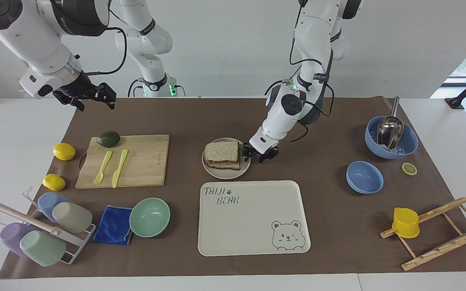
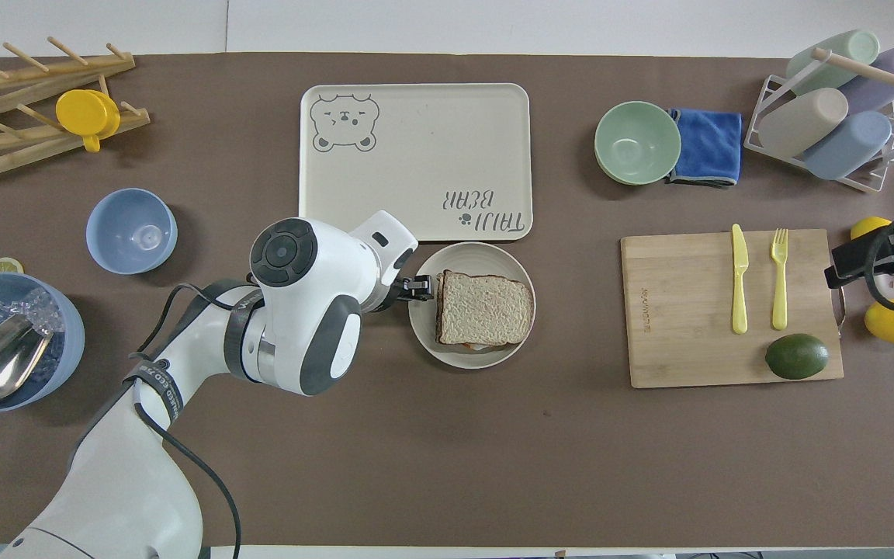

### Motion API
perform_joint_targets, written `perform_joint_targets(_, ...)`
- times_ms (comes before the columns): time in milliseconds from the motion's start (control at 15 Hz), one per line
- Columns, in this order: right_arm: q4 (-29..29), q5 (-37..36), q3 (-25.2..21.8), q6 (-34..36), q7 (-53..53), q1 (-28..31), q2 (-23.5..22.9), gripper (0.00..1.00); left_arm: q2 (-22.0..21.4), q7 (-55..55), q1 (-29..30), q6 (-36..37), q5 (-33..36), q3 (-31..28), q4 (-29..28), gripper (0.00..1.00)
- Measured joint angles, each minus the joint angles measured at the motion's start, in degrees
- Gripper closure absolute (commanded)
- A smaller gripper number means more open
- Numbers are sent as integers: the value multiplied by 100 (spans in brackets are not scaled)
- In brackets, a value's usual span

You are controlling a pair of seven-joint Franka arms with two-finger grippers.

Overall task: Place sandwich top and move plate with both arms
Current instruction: 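Grasp the rim of the white plate with the left gripper, then slide the plate with the left gripper onto the bear-print tray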

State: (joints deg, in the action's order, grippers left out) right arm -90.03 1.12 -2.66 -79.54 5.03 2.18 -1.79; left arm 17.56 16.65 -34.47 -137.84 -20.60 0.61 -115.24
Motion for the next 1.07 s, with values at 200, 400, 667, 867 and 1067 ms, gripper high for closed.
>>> perform_joint_targets(200,14,0,-6,-219,0,-1,0,0,1,45,-66,-222,-1,-1,-115,100)
perform_joint_targets(400,24,0,-14,-239,0,-1,0,0,0,98,-112,-404,-40,1,-210,100)
perform_joint_targets(667,25,0,-14,-239,0,-2,0,0,-38,103,-116,-407,-184,-3,-218,100)
perform_joint_targets(867,28,0,-14,-239,0,-2,0,0,-39,104,-116,-403,-194,-5,-217,100)
perform_joint_targets(1067,28,0,-14,-239,0,-2,0,0,-66,108,-98,-338,-203,-21,-199,100)
